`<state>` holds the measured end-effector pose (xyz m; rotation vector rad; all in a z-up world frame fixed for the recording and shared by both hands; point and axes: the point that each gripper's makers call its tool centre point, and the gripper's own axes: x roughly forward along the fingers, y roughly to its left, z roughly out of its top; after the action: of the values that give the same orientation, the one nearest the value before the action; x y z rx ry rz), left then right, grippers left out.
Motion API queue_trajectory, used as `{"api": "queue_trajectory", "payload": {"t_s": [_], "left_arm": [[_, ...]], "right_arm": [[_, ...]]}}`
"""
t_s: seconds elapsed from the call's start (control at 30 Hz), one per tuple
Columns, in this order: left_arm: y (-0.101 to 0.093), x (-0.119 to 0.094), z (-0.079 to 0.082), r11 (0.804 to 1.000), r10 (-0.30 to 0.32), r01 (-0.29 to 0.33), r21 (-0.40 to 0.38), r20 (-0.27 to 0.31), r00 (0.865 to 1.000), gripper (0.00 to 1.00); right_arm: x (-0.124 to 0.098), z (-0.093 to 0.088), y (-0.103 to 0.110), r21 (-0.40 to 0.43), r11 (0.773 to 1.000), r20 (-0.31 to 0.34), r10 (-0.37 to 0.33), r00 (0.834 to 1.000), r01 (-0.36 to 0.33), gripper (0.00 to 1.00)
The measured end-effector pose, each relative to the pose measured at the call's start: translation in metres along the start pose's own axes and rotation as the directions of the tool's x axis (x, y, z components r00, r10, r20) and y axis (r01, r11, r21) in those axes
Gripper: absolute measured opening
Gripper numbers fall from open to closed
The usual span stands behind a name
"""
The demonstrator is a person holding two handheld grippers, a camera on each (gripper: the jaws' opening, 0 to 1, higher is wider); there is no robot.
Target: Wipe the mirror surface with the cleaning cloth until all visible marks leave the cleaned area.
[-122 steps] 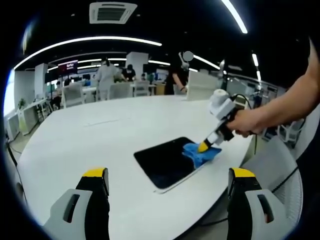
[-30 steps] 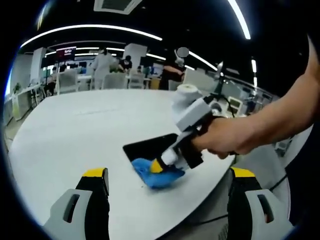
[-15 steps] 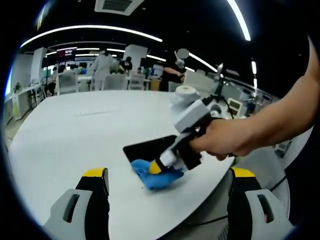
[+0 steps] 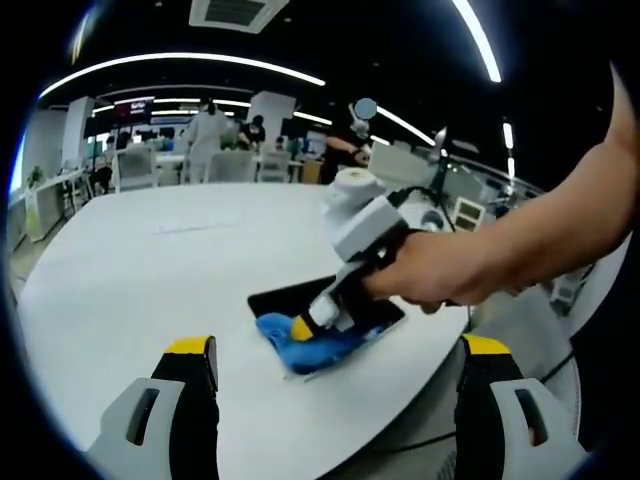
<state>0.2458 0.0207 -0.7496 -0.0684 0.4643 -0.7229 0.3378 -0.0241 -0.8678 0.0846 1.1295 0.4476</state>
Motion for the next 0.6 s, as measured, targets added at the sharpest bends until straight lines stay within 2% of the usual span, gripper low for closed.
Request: {"api": "queue_trajectory", "payload": {"t_s": [0.6], "left_arm": [[0.002, 0.000, -0.001, 1.000, 0.002, -0.002, 0.003, 0.003, 1.000, 0.99]], "right_arm": [[0.013, 0.036, -0.015, -0.023, 1.000, 0.008, -0.016, 1.000, 0.016, 0.00]]}}
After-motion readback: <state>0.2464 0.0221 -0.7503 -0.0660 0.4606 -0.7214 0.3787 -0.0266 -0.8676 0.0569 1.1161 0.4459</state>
